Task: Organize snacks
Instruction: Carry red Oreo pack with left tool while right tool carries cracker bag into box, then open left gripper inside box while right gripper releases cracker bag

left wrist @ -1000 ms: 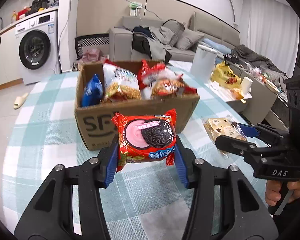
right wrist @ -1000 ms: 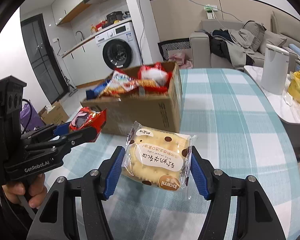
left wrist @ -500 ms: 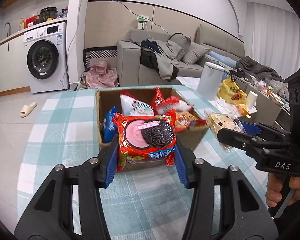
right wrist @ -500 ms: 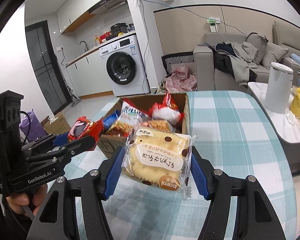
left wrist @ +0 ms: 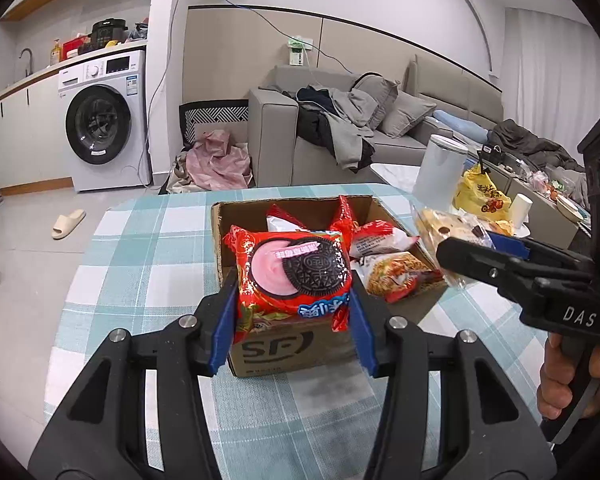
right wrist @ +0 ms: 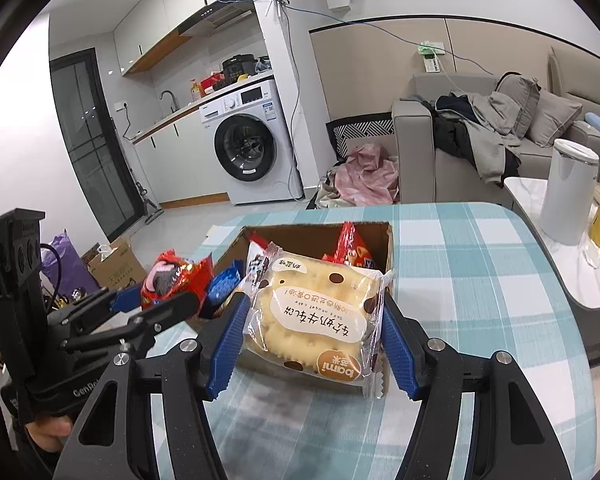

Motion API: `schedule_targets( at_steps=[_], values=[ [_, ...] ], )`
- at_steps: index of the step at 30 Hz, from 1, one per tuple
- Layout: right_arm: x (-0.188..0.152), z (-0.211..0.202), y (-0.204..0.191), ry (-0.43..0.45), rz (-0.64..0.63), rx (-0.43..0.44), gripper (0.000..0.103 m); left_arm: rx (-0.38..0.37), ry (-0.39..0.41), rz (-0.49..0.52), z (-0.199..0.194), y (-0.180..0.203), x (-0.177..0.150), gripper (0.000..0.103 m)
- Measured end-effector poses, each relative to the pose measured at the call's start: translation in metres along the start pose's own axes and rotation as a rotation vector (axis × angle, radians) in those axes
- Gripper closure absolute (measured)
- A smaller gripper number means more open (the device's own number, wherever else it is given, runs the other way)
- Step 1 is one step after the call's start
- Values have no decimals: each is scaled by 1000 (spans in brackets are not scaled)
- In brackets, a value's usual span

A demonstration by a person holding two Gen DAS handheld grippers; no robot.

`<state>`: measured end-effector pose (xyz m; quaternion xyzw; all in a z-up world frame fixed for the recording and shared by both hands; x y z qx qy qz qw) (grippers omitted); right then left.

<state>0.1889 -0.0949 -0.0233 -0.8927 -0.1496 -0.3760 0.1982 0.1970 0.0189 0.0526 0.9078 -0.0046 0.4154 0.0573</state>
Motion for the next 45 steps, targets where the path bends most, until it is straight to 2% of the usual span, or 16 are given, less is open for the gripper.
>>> schedule_targets(
  at_steps=[17,37,45],
  values=[
    [18,47,9,-46,52,10,39,28,-57,18,65,-4,10,56],
    [37,84,21,-59,60,-20,39,35,-71,16,99,-10,17,56],
    [35,83,11,-58,-8,-8,33,25,-78,9,98,-11,15,56]
  ],
)
Point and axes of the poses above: each gripper's, at about its wrist camera, not at the fingertips, and z roughly the way its jaws point, y to its right, x to its top, the point moved 7 cm from there along z, roughly the way its jaws point, and after that the axes turned 8 degrees about -y, right-handed, at the moved point
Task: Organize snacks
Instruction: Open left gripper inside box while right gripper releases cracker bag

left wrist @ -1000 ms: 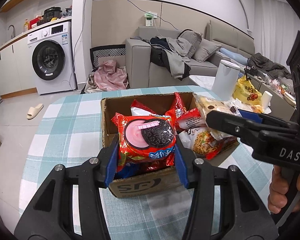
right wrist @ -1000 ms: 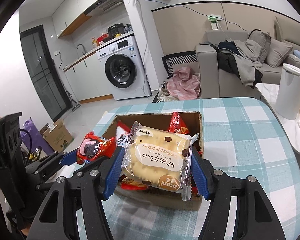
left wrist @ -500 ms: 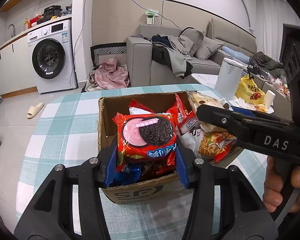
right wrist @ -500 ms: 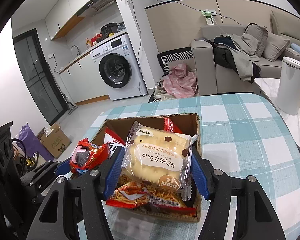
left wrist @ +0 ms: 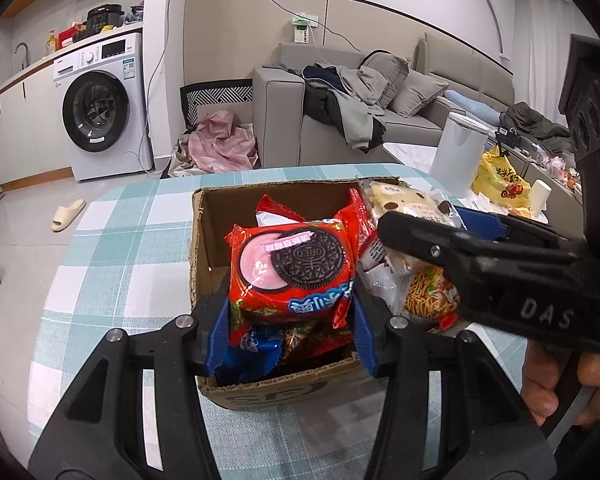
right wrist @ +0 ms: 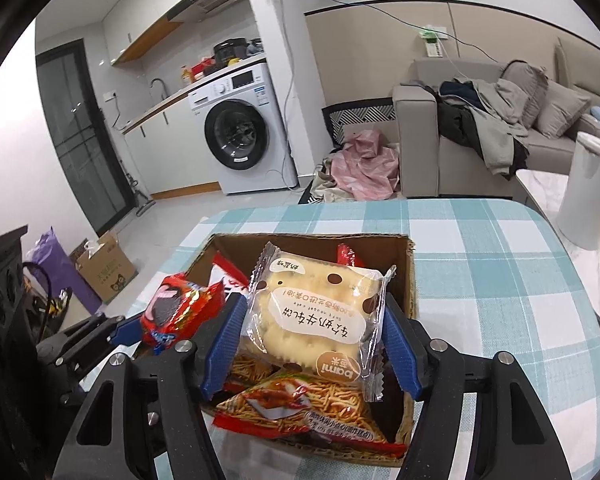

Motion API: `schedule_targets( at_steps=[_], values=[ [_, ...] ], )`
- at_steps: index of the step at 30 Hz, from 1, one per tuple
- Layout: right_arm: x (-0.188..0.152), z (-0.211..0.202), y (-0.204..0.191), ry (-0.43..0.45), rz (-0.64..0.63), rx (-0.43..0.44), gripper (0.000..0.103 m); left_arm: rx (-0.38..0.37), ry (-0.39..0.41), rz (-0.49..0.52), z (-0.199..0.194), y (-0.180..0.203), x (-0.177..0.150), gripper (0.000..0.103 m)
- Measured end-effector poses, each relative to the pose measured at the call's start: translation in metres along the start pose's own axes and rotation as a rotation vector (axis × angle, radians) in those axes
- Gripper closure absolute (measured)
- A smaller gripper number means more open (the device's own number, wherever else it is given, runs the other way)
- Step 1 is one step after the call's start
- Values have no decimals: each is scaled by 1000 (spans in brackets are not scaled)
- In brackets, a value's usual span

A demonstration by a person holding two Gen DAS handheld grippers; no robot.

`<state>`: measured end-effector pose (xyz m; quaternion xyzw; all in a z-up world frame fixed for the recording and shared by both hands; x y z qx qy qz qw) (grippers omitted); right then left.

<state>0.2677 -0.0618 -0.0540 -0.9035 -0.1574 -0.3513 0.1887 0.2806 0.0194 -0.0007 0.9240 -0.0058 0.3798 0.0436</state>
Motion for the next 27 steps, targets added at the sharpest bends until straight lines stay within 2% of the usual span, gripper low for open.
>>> schedule_targets(
  at_steps=[1,5,7,11,17,19,21,27],
  values=[
    [-1,-2,-2,1,-9,0,30,4,-2,4,-1,0,0,56],
    [-1,-10,-3,24,-18,-8,26,20,-4,18,-6,2,-2,54],
    [-1,-14,-1,28,-10,-4,22,23,-7,19,-8,2,-4,48],
    [0,-24,3,46,-9,-7,14,20,16,14,-18,0,-5,19],
    [-7,-34,8,46,-3,14,2,11,49,7,-39,-3,-12,16],
    [-10,-38,7,55,-16,21,1,5,63,10,-48,-3,-15,12],
    [-14,-44,6,78,-31,9,1,8,77,14,-56,-3,-18,1],
    [-23,-59,2,129,-55,39,1,-1,127,13,-81,-2,-29,1]
  ],
)
Point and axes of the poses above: each gripper's, at about its wrist camera, not at the fingertips, and z roughly the way its jaws point, y to its right, x to its top, the point moved 7 cm from there along z, roughly the way its jaws point, and after that the axes turned 8 degrees about -y, right-handed, at the moved point
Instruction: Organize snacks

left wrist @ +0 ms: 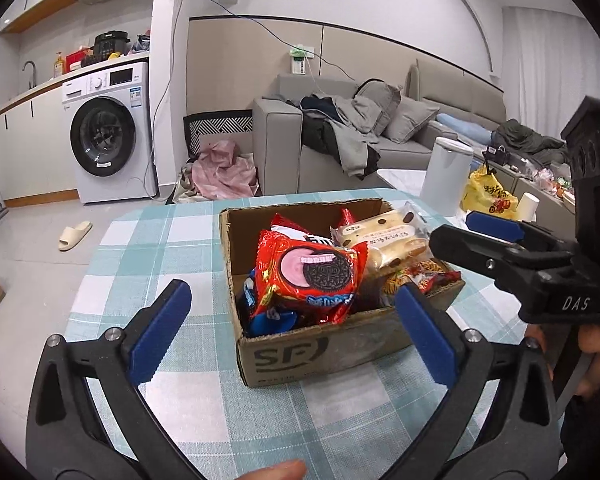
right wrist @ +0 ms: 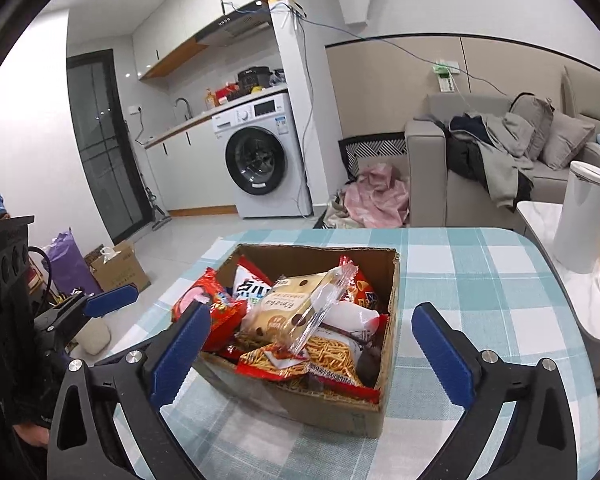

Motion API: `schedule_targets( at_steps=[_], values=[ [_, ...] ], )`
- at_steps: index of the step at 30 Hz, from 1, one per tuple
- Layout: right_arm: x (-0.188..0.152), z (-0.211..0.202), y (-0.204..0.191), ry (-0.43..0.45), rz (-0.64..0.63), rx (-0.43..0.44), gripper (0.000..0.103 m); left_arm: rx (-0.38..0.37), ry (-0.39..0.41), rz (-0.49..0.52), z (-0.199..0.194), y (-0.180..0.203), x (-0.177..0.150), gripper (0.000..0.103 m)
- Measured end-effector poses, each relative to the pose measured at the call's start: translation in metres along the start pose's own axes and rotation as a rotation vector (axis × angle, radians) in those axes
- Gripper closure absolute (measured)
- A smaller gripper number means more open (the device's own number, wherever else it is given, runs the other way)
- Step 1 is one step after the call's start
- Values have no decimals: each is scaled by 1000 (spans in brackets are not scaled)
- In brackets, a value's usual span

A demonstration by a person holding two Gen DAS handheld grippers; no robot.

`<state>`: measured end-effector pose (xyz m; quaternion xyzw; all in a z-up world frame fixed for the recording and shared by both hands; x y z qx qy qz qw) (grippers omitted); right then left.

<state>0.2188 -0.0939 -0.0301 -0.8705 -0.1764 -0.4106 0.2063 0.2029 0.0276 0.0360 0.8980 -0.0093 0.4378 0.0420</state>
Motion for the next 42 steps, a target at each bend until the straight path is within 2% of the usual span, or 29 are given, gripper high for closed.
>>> schedule_targets(
  at_steps=[5,16,32,42],
  values=[
    [-11,-8,-7,13,-31,18,0,-12,35,-2,-18,2,-8,1],
    [-46,-17,-16,71,-74,11,0,30,90,11,-38,5,-37,1],
    [-75,-28,-7,130,-107,-20,0,95,123,-31,-37,-18,-74,1],
    [-80,-30,-2,166,-94,-30,0,101,129,-36,-31,-21,-83,1]
  ],
)
Point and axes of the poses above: each gripper's, at about its wrist camera, not at the fingertips, and z roughly the way its jaws point, y to its right, x to its top, the point moved 7 cm from there along z, roughly the way its jaws point, and after that the axes turned 8 degrees about -y, right-handed, at the moved point
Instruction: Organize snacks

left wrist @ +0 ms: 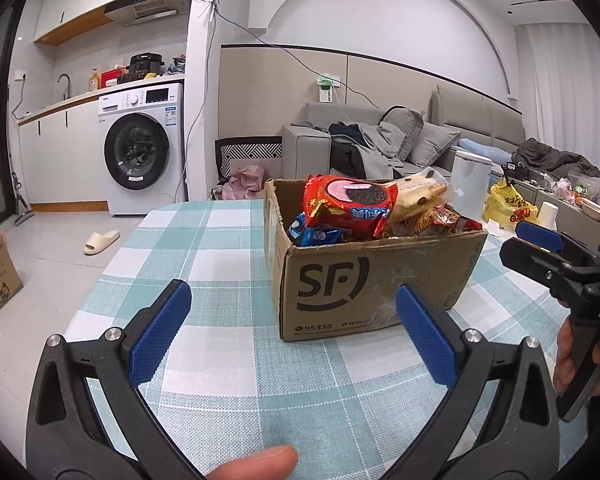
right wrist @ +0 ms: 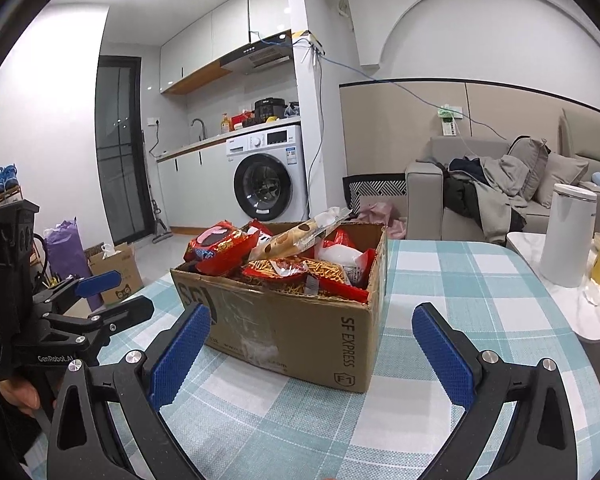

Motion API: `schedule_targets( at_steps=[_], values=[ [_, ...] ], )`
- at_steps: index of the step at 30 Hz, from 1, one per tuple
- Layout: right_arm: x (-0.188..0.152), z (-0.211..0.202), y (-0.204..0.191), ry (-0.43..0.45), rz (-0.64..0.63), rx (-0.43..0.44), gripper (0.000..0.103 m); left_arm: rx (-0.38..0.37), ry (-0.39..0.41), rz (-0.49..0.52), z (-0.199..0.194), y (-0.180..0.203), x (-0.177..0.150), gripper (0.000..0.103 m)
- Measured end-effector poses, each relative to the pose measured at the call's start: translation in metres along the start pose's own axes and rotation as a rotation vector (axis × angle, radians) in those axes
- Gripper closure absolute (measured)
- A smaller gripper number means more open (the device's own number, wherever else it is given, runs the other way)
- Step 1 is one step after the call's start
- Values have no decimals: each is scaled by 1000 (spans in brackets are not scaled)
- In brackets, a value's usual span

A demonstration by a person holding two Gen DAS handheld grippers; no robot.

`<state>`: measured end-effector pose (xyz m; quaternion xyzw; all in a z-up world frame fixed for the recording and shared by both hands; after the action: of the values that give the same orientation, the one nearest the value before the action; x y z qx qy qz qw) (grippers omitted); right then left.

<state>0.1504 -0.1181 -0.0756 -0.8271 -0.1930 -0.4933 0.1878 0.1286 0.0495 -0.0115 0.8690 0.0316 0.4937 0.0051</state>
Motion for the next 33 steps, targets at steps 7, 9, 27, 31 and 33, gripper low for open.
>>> schedule_targets(
  at_steps=[7,9,27,31,33],
  values=[
    [-1,-2,0,18,-2,-1,0,-1,-2,3,4,-1,-1,1],
    [0,-2,0,22,-5,2,0,-1,-11,1,7,-1,-1,1],
    [-3,-3,-9,24,-36,9,0,1,-19,2,11,-4,0,1],
    [-3,-3,-9,24,-36,10,0,1,-18,2,11,-5,0,1],
    [-3,-3,-9,24,-35,10,0,1,-19,2,12,-5,0,1]
  ],
)
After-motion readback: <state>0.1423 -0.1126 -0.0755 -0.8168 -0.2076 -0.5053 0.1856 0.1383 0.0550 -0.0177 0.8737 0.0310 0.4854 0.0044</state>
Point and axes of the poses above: each gripper's, at about its wrist camera, not at the fingertips, and z roughly the way its jaws point, y to its right, x to its top, the point moved 7 cm from there along z, roughly the way its jaws point, and after that the axes turned 8 degrees about -y, right-handed, at the moved point
